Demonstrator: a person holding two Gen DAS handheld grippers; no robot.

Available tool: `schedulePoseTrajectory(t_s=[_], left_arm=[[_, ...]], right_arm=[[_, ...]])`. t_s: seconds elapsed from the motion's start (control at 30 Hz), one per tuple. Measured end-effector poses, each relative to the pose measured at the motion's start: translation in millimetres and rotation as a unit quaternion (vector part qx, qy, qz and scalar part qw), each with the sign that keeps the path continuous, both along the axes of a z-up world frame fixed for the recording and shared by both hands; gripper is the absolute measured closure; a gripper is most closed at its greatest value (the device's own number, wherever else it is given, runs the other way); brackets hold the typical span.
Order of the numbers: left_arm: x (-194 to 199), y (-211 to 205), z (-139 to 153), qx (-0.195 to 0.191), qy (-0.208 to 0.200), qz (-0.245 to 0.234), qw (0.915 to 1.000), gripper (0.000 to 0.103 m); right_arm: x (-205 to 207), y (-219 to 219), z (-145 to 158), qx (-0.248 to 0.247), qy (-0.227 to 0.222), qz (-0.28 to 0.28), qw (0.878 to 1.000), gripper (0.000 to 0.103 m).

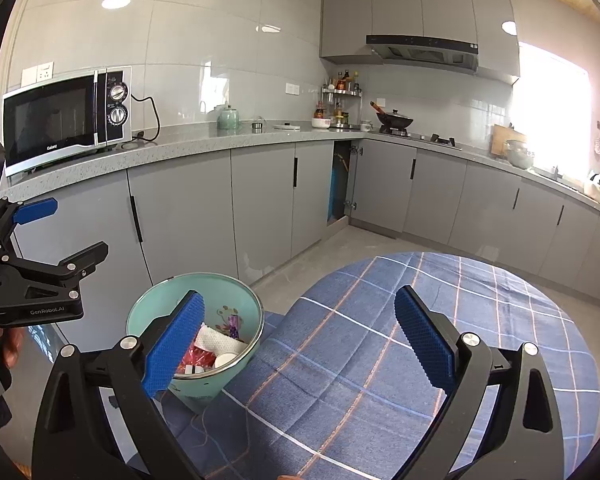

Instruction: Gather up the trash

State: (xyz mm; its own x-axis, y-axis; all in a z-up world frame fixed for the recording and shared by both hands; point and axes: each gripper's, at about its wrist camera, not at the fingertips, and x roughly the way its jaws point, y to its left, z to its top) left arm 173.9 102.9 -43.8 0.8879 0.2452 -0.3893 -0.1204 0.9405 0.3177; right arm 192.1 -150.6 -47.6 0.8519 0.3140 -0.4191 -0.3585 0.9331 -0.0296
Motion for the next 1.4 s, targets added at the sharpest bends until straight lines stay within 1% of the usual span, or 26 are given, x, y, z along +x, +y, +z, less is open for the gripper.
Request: schedulePoseTrajectory(t_s=[0.47,0.77,0.93,1.2,1.4], left_arm=[[-1,-3,1,0.008,0.000,-0.004,1.0000,0.005],[-4,-8,3,0.018,-0.007,-0.008,0.9998,0.005],[-3,-10,3,0.022,-0.008,-0.003,0.9997,0.005],[-3,-11,0,0.031,-0.012,0.007,0.9994,0.005],[-3,-13,1,0.027,-0.008,-0.005,0.9996,0.005]], right_arm=[[-3,-5,4,0.006,-0.008,-0.004,1.000,0.008],[-5,-8,6,0.011,-0.015,-0.007,1.000,0.008],[-6,-10,8,0.012,-0.019,-0.008,1.000,0.008],[-5,-12,7,0.011,-0.017,-0.008,1.000,0.008],[-3,-17,2,0.008,-0.008,-0.011,1.000,0.008]])
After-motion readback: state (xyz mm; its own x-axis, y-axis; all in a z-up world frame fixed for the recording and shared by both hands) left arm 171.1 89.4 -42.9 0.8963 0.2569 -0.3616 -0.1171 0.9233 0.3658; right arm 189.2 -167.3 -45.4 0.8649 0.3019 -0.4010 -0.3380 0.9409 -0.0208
